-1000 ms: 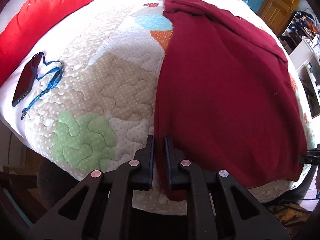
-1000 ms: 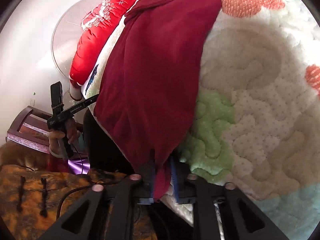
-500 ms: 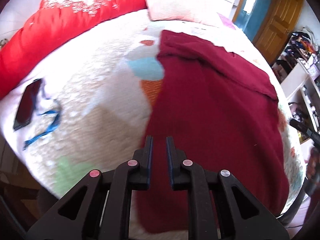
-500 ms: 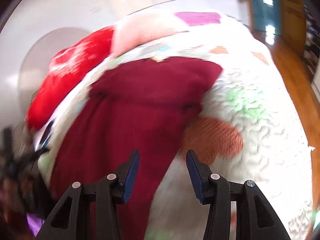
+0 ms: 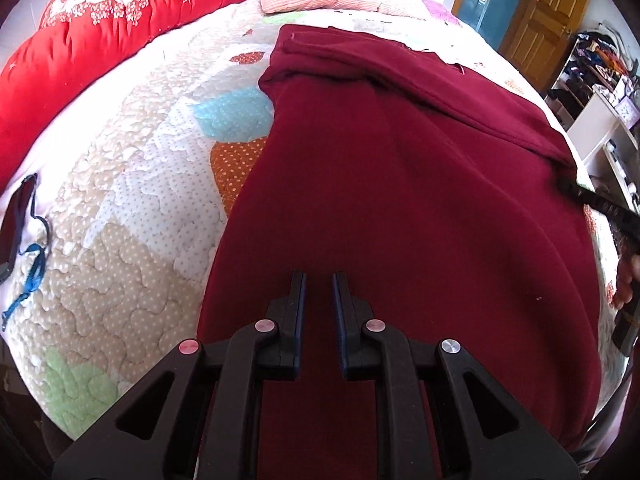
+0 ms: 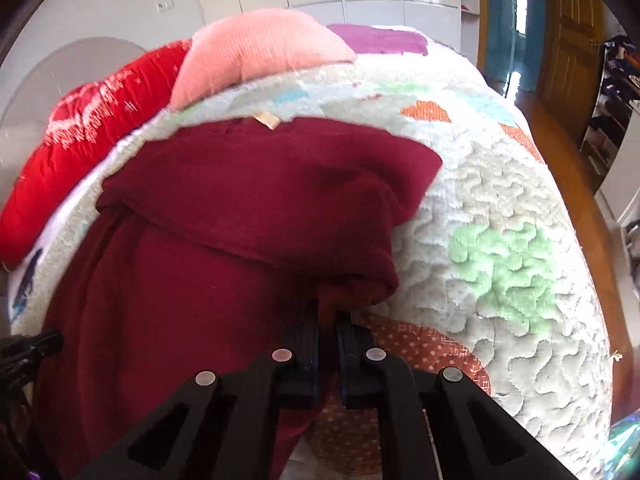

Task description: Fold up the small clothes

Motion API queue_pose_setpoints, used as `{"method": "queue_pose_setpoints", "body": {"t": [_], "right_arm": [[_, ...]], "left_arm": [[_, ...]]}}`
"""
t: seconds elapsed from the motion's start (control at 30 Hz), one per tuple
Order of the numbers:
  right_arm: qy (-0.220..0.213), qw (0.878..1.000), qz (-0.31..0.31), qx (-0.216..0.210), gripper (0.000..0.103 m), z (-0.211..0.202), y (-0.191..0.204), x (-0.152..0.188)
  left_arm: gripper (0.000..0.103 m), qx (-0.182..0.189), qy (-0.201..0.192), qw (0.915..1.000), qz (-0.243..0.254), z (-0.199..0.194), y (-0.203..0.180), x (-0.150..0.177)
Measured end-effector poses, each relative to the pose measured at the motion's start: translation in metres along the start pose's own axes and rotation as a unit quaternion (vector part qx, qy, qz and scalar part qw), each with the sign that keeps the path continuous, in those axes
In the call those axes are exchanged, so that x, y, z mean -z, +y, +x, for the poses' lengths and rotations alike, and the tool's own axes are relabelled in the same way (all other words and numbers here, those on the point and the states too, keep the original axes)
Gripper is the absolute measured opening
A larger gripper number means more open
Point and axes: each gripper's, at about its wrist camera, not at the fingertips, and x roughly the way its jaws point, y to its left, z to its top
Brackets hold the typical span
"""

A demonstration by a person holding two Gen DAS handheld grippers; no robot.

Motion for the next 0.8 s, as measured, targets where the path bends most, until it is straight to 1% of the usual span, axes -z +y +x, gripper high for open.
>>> {"method": "queue_pose_setpoints", "body": {"t": [0.03,0.1,0.13,0.2,0.23,0.3,0.33,0.37,0.4,0.47,0.6,0.7,0.77,0.8], "right_arm": [[0.009,1.000,-0.001,0.003,0.006,0.006,0.000,0.002],[0.003,1.000,-0.008,0.010,0.006,0.004,0.003,0.000],[0.000,1.000,-0.009,0.006,0.007,-0.002,0.004,-0.001],[-0.008,1.000,-0.001,0.000,0.014,-0.018,0.007,-0.002],[-0.013,1.000,0.002,-0.003,0.016,-0.026,0.008,-0.002],[-0.023,1.000,0.002,-0.015,0.027,-0.045,0.014,0.002],[-0.027,0.999,-0.001,-0.021,0.031,-0.053,0.017,0.005],[-0.029,0.999,-0.003,-0.025,0.038,-0.058,0.021,0.007],[-0.032,0.999,-0.005,-0.029,0.040,-0.063,0.025,0.010],[-0.034,0.999,-0.010,-0.041,0.040,-0.069,0.034,0.015],[-0.018,0.998,-0.016,-0.062,0.040,-0.063,0.051,0.026],[0.000,0.998,-0.025,-0.063,0.040,-0.049,0.060,0.035],[0.021,0.998,-0.028,-0.055,0.041,-0.035,0.063,0.040],[0.035,0.998,-0.032,-0.048,0.041,-0.028,0.065,0.041]], "left_arm": [[0.012,0.002,-0.002,1.0000,-0.005,0.001,0.001,-0.001],[0.012,0.004,-0.002,0.9999,-0.010,0.000,0.003,-0.002],[0.012,0.005,-0.002,0.9999,-0.012,0.000,0.003,-0.002],[0.013,0.005,-0.003,0.9999,-0.013,0.000,0.004,-0.002],[0.013,0.003,-0.004,0.9999,-0.011,0.000,0.003,-0.001],[0.013,-0.003,-0.008,0.9999,-0.007,-0.001,0.001,0.000],[0.013,-0.007,-0.009,0.9999,-0.004,-0.001,0.000,0.000],[0.013,-0.011,-0.010,0.9999,-0.001,-0.001,-0.002,0.001],[0.013,-0.015,-0.011,0.9998,0.001,0.000,-0.003,0.001],[0.015,-0.021,-0.014,0.9997,0.005,0.000,-0.006,0.001],[0.018,-0.031,-0.017,0.9993,0.011,0.000,-0.007,0.002],[0.029,-0.035,-0.017,0.9992,0.013,-0.001,-0.008,0.002],[0.049,-0.033,-0.020,0.9992,0.011,-0.002,-0.007,0.003],[0.052,-0.032,-0.021,0.9992,0.009,-0.003,-0.006,0.003]]}}
